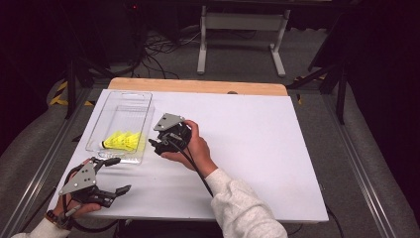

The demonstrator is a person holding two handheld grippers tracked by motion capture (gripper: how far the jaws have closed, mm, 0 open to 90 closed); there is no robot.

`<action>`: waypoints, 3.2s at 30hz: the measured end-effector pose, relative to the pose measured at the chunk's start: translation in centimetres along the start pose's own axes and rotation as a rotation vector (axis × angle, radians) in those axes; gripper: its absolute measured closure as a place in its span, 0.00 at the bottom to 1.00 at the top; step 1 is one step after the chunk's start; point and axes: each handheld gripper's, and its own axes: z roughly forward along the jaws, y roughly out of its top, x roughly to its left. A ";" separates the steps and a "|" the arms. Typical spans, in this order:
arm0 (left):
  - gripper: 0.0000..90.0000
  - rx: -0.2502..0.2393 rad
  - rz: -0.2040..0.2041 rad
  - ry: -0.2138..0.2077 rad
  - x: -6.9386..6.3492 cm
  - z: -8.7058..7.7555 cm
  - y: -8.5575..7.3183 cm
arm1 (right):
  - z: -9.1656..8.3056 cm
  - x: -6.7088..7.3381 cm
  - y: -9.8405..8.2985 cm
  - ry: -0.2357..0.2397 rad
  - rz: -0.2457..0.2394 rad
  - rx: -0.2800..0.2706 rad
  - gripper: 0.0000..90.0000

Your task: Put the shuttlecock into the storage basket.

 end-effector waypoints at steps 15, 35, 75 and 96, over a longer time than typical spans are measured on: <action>0.13 0.000 -0.001 -0.001 0.0 0.0 0.0 | -0.9 -0.7 -0.9 -0.063 0.021 -0.027 0.13; 0.13 0.004 0.002 0.001 0.0 0.1 0.0 | -2.5 -1.1 -1.7 -0.131 -0.019 -0.031 0.09; 0.13 0.012 0.005 0.003 0.0 0.2 0.0 | -6.5 -2.8 -4.1 -0.237 -0.064 -0.006 0.10; 0.13 0.010 0.010 0.003 -0.1 0.2 0.0 | -8.3 -2.7 -5.7 -0.244 -0.087 0.003 0.10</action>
